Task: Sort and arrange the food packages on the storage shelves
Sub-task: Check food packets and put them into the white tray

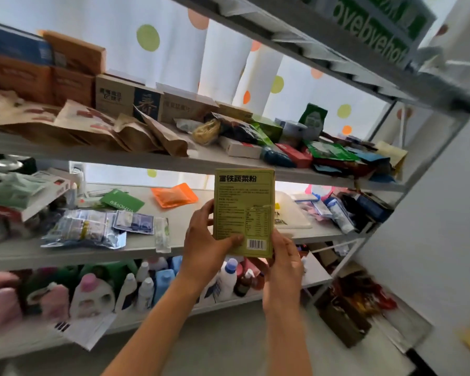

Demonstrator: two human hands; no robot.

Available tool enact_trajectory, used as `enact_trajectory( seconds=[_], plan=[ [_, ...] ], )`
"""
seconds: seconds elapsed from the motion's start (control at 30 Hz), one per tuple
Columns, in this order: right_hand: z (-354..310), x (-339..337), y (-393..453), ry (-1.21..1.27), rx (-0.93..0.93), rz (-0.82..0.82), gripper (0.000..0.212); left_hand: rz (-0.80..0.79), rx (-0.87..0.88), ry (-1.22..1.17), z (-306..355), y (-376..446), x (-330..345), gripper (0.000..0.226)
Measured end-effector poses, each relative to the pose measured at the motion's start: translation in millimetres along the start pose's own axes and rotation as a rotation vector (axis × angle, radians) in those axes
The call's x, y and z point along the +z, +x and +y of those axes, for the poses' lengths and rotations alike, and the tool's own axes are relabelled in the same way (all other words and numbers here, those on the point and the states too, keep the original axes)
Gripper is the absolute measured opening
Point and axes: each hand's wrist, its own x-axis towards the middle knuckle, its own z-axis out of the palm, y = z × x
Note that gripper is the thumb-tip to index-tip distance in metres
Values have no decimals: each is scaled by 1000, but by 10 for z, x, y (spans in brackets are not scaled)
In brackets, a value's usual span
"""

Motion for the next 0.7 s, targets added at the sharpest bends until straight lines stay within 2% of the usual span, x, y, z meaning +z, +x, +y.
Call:
enact_trajectory(
  seconds=[0.07,0.27,0.33,0.5,0.7],
  plan=[
    [-56,-261,-70,27,35,-2,25,-4,-11,4,62,-214,146,78],
    [-245,-1283,-403,149,90,-10,36,-81,78,90,365,-1050,695,71],
    [-265,-1674,-543,189,96,6,34,-126,87,114,444,-1375,900,71],
    [-312,-2458,-869,194,161,-9,37,-216,11,49,549,-2013,1255,71],
    [-475,-3221,-1154,228,293,-31,57,-398,-90,-95,667,-2668,1725,67]
  ],
)
